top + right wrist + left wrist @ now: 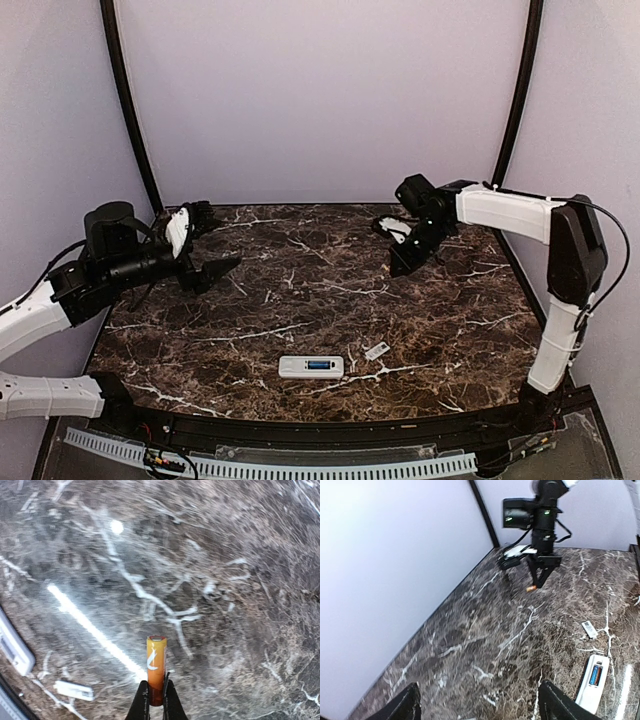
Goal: Load the batteries into the remote control
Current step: Pick up the battery at the center of the board, then pass from the right arm to the left, then pass from the left arm to the right
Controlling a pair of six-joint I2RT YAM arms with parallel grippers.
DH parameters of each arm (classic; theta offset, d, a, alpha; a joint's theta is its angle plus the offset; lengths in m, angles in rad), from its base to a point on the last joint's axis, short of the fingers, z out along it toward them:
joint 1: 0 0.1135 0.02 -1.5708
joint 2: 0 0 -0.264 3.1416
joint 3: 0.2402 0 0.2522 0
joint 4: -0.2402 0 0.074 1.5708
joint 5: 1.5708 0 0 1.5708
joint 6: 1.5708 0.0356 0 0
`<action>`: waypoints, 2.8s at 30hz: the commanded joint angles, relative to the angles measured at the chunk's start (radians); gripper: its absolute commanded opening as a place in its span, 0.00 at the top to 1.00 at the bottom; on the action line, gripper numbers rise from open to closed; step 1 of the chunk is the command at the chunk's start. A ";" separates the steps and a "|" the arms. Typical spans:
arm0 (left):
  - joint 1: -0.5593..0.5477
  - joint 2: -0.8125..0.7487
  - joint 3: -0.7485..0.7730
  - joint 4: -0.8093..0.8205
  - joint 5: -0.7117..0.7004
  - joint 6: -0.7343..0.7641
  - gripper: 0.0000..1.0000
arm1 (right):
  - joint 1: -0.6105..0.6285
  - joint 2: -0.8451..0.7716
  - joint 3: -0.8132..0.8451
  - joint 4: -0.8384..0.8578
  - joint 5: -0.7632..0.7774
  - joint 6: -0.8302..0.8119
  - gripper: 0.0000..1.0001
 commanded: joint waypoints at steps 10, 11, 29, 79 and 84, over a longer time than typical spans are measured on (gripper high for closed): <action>-0.386 0.265 -0.048 0.377 -0.333 0.815 0.29 | 0.362 -0.121 0.153 -0.143 -0.320 0.275 1.00; -0.396 0.278 -0.049 0.381 -0.324 0.824 0.32 | 0.381 -0.120 0.158 -0.135 -0.332 0.292 1.00; -0.409 0.361 0.029 0.199 -0.239 0.698 0.44 | 0.464 -0.045 0.282 -0.108 -0.409 0.326 1.00; -0.409 0.338 0.135 -0.041 -0.268 -0.057 1.00 | 0.459 -0.256 -0.007 0.391 -0.320 0.608 0.48; -0.408 0.336 0.134 -0.042 -0.266 -0.055 1.00 | 0.458 -0.246 -0.003 0.416 -0.309 0.641 0.72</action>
